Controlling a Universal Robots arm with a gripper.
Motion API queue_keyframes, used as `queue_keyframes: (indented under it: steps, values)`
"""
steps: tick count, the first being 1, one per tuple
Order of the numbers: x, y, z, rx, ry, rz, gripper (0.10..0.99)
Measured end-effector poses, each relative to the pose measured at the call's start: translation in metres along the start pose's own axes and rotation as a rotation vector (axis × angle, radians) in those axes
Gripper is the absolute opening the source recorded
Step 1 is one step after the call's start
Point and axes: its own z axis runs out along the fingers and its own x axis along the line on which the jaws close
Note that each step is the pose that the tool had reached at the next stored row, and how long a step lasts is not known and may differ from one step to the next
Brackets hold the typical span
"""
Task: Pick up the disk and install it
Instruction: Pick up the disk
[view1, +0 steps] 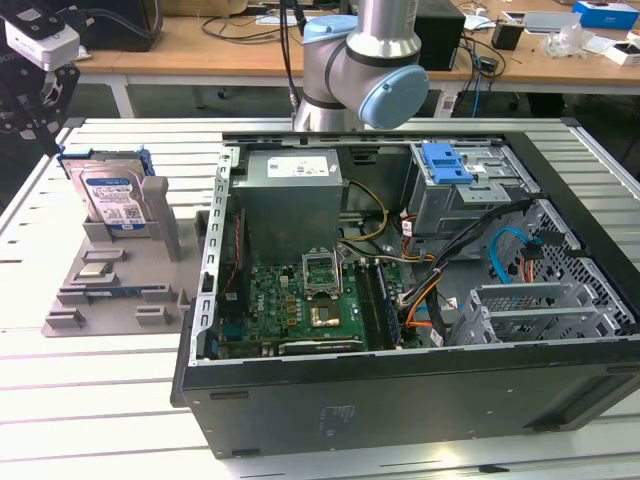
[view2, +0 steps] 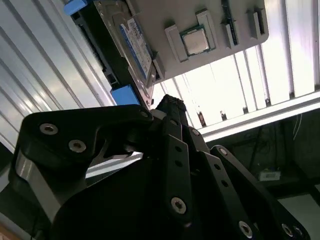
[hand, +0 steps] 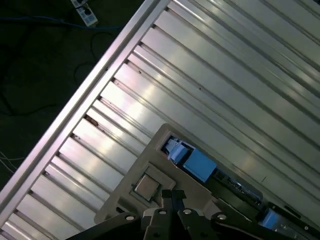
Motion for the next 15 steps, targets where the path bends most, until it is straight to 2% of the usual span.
queue_keyframes:
  steps: [9, 12, 15]
  values:
    - [0.0000, -0.0001, 0.0001, -0.003, 0.0068, -0.159, 0.102]
    - [0.0000, 0.0000, 0.0000, 0.001, 0.0124, -0.200, 0.102]
    - [0.0000, 0.0000, 0.0000, 0.005, 0.0194, -0.265, 0.102]
